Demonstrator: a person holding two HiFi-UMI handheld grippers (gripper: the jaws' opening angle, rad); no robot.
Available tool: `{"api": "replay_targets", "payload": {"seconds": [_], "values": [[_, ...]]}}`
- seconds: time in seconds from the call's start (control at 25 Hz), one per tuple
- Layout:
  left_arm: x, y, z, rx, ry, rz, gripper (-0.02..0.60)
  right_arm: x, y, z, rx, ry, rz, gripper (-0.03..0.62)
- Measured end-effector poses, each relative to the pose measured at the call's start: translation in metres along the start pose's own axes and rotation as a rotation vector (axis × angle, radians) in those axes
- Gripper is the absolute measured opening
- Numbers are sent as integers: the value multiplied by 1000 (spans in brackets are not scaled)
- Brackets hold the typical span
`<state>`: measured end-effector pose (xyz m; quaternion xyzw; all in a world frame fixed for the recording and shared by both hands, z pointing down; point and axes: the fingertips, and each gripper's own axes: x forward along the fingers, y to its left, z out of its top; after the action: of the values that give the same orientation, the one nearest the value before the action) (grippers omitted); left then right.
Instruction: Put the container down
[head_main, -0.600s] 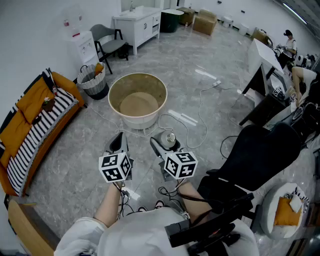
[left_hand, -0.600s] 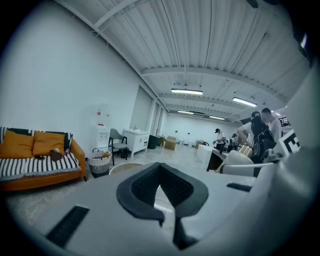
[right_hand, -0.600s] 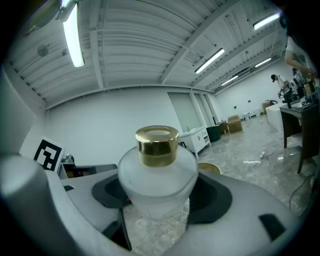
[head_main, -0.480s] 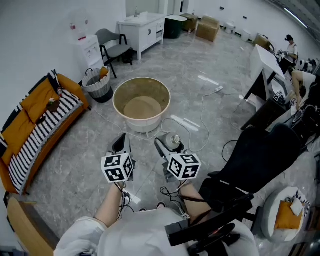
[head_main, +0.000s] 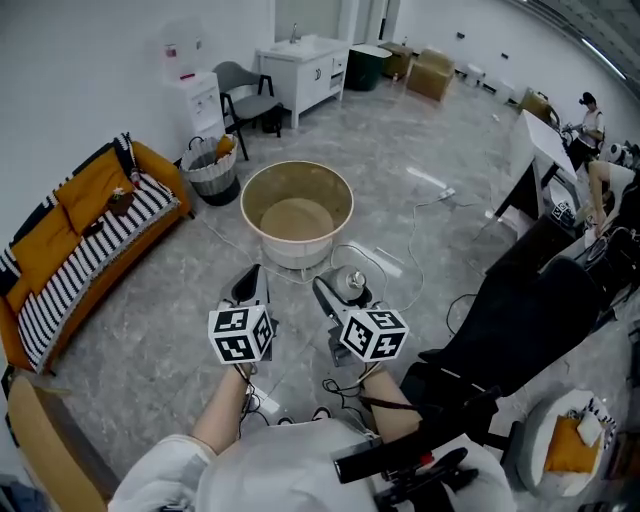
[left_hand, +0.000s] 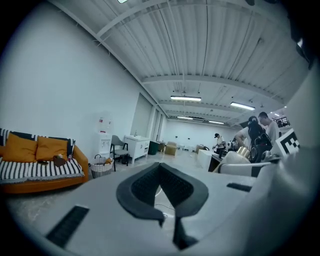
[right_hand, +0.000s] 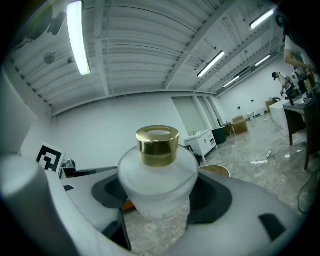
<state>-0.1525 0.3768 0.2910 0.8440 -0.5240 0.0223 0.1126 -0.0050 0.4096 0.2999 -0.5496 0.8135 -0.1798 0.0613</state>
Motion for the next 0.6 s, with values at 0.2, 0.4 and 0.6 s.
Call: {"api": "replay_targets", "payload": {"seconds": [0.2,0.4,0.6], "values": [[-5,1,-4,35,13,-31,9,6,8,-5,0,-6,-2,333],[-4,16,-15,33,40,-25,9,15,7,-20,30,15,-21,333],[15,26,-25,22,59,-9,8,32,-9,-32,38,52,-32,333]]}}
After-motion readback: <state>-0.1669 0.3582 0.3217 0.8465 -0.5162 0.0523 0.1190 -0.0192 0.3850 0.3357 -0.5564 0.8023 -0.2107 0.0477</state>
